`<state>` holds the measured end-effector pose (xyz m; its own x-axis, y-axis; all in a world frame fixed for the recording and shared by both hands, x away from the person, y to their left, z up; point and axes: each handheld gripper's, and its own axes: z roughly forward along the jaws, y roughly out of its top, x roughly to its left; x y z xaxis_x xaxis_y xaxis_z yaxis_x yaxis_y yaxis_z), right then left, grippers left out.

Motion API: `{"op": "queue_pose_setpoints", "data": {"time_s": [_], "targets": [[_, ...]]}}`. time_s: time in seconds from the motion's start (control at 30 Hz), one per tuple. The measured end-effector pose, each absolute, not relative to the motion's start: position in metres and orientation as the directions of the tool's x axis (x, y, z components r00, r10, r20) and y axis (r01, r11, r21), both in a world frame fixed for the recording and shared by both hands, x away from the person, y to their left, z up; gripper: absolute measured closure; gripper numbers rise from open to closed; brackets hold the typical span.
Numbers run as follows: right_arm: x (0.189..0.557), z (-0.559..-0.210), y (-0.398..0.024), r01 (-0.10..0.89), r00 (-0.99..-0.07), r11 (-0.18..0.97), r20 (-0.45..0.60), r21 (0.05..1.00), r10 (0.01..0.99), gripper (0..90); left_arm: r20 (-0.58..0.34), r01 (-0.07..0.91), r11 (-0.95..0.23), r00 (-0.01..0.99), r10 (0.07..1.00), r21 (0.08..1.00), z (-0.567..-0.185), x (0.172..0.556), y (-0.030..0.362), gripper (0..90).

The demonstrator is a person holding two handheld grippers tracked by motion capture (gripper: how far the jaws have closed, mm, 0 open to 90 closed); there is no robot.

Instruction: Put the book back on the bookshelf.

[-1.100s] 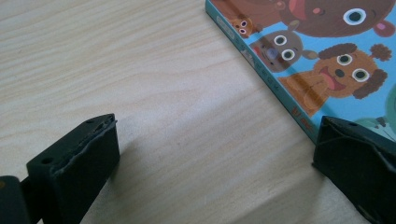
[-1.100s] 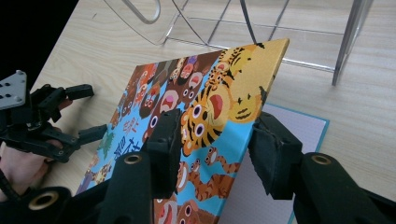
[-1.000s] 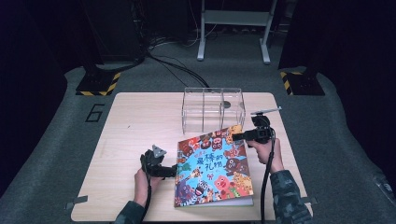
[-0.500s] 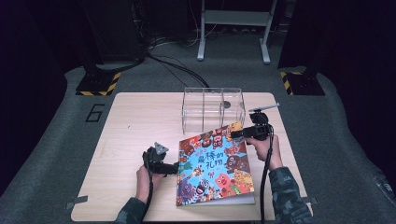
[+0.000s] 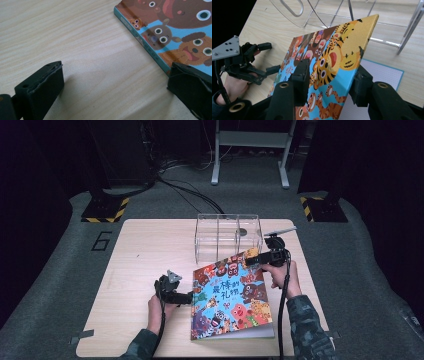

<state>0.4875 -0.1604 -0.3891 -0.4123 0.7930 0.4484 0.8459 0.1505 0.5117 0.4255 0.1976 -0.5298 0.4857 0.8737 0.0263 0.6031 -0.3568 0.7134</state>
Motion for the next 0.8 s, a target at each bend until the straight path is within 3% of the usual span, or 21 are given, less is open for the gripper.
{"op": "queue_pose_setpoints", "data": {"time_s": [0.8], "targets": [[0.498, -0.388, -0.141, 0.844, -0.442, 0.203, 0.428, 0.497, 0.788, 65.2, 0.01, 0.598, -0.341, 0.486, 0.874, 0.725, -0.53, 0.428, 0.195, 0.8]]}}
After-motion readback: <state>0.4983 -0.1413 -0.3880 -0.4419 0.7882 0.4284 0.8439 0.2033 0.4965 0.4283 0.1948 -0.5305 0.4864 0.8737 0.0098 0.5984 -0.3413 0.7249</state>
